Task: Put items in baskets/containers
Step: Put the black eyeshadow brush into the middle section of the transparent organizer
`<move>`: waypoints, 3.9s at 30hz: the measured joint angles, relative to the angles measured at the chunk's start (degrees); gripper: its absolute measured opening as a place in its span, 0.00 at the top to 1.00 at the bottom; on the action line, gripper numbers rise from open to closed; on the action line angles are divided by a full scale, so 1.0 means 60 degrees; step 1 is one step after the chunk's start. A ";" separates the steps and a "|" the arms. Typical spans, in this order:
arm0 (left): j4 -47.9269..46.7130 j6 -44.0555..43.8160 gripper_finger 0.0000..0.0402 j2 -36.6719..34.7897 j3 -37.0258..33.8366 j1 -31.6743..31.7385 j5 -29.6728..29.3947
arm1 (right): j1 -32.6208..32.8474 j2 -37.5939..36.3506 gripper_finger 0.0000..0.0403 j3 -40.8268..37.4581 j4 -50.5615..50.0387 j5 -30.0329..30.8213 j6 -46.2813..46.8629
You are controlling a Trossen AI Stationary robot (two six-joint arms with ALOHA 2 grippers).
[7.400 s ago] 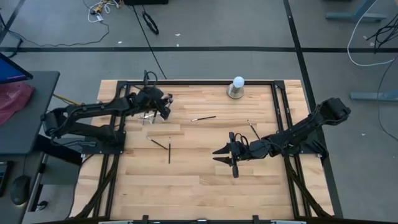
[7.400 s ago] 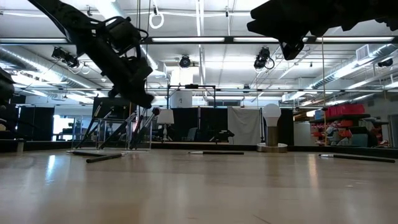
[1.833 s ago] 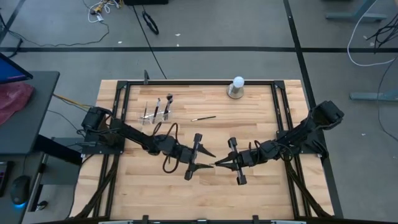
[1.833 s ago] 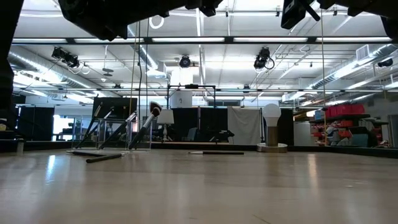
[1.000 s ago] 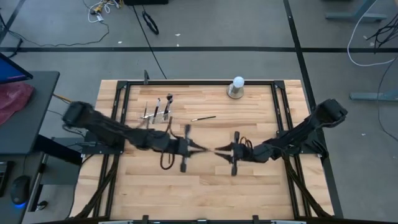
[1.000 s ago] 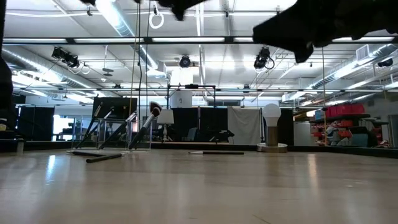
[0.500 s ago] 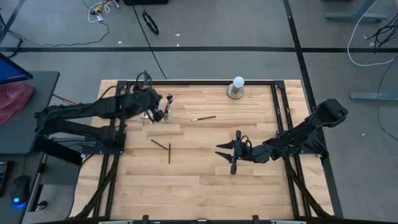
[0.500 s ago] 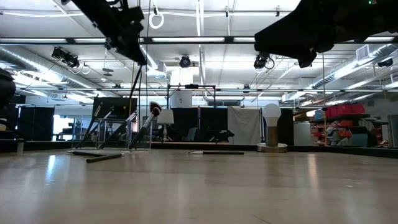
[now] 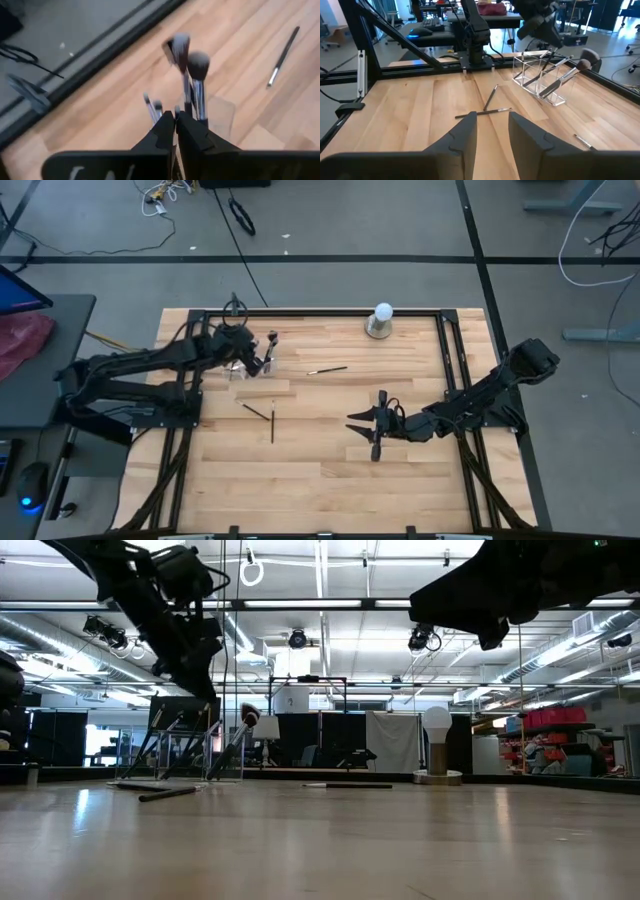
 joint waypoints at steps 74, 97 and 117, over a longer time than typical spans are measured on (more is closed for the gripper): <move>0.4902 0.0346 0.55 -0.0310 -0.0415 -0.8740 -0.1213 | -0.7982 0.5824 0.98 0.2464 -0.1467 -0.7735 -0.3086; 0.5253 0.0362 0.55 0.2257 -0.0415 -0.8558 -0.3014 | -0.4622 0.5804 1.00 0.0227 0.7761 -0.6382 0.1358; 0.0204 -0.3460 0.55 0.1621 0.0467 -0.9086 -0.3460 | -0.2696 0.5549 0.76 0.5476 -0.3025 -0.3912 0.1810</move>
